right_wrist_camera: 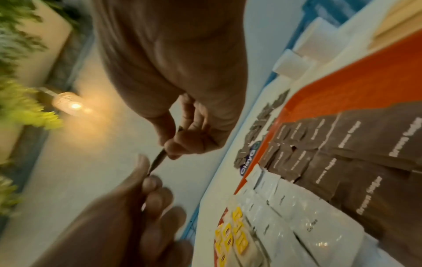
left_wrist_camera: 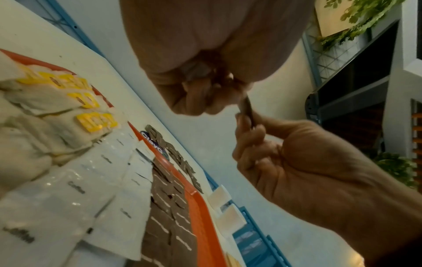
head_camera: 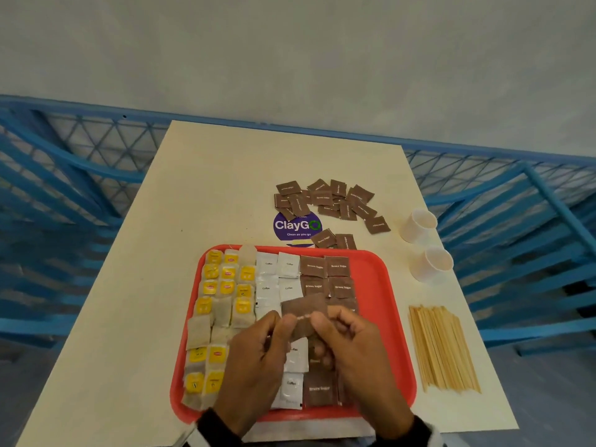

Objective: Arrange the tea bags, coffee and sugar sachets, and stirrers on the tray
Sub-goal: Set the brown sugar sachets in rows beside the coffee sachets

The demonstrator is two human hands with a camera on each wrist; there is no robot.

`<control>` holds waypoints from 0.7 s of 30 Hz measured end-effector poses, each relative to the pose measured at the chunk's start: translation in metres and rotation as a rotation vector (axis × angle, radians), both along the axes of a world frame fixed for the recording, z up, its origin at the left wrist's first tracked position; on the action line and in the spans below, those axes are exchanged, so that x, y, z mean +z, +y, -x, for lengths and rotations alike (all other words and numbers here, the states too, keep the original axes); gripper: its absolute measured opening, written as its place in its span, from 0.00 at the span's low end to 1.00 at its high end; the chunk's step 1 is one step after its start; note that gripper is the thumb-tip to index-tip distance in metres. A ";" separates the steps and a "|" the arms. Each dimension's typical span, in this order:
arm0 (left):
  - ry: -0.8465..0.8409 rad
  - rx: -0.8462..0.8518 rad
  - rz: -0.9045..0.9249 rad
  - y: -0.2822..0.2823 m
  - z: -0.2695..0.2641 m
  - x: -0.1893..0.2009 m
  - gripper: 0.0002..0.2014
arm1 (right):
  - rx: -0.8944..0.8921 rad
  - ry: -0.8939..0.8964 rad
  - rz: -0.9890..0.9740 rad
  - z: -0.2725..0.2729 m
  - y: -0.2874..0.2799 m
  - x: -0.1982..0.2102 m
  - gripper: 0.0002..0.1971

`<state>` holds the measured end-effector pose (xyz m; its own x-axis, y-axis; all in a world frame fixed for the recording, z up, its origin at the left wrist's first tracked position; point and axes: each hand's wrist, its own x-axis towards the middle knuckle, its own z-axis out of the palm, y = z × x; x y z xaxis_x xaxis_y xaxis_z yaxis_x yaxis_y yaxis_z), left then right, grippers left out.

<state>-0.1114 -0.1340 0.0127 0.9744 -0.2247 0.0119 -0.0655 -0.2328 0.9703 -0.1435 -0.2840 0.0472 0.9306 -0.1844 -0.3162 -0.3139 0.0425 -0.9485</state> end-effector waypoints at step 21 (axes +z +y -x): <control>-0.155 -0.347 -0.728 -0.028 -0.104 -0.024 0.14 | -0.197 0.360 0.766 -0.130 -0.130 -0.111 0.14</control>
<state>-0.0075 -0.1624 -0.0110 0.8475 -0.5161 -0.1241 -0.3705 -0.7426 0.5579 -0.0138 -0.4142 -0.0634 0.7270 -0.6138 -0.3078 -0.6540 -0.4825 -0.5826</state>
